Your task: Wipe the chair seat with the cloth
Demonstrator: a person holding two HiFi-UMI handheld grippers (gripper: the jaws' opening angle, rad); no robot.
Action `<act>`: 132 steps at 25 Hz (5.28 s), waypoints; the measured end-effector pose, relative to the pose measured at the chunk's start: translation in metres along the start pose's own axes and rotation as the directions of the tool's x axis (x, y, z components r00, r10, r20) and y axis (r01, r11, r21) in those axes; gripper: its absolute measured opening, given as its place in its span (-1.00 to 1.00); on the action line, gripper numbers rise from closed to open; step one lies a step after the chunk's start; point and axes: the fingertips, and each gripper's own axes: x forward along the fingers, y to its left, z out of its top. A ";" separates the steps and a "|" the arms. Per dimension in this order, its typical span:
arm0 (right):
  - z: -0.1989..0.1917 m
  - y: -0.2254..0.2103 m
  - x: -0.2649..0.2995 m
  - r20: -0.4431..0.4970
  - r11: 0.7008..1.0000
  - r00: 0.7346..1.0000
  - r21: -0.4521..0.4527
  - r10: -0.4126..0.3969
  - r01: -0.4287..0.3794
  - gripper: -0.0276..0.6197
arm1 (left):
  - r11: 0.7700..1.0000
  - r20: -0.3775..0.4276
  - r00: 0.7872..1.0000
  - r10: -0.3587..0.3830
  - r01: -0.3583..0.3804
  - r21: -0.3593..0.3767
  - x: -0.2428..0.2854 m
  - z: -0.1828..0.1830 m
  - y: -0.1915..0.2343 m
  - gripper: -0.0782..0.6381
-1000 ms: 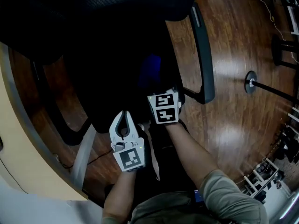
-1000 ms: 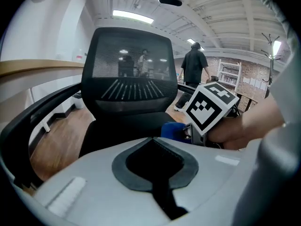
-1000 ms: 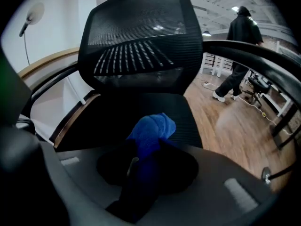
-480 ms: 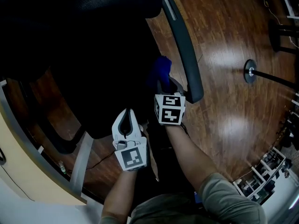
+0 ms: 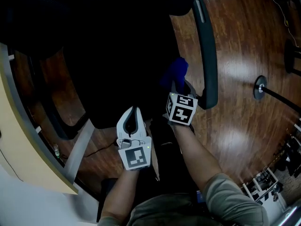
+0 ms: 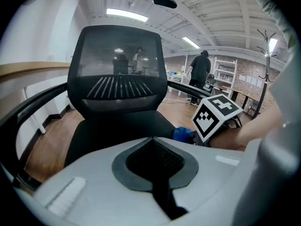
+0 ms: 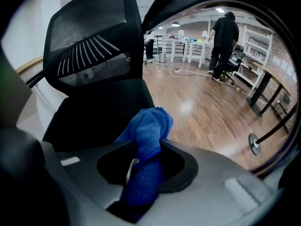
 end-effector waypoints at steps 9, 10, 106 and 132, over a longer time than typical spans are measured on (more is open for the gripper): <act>0.034 0.035 -0.027 0.079 0.987 0.995 -0.153 0.063 -0.050 -0.60 | 0.988 0.029 0.990 0.138 -0.136 -0.072 -0.038 0.003 0.061 -0.77; 0.040 0.047 -0.031 0.092 0.980 0.992 -0.185 0.088 -0.070 -0.60 | 0.986 0.036 0.987 0.154 -0.151 -0.073 -0.045 0.003 0.070 -0.77; -0.161 0.363 -0.133 -0.194 0.553 0.837 -0.671 0.512 -0.494 -0.61 | 0.958 -0.003 0.967 0.253 -0.251 -0.140 -0.206 -0.129 0.169 -0.77; -0.132 0.200 -0.092 -0.129 0.740 0.918 -0.555 0.375 -0.381 -0.61 | 0.993 0.000 0.994 0.109 -0.109 -0.034 -0.129 -0.097 0.061 -0.77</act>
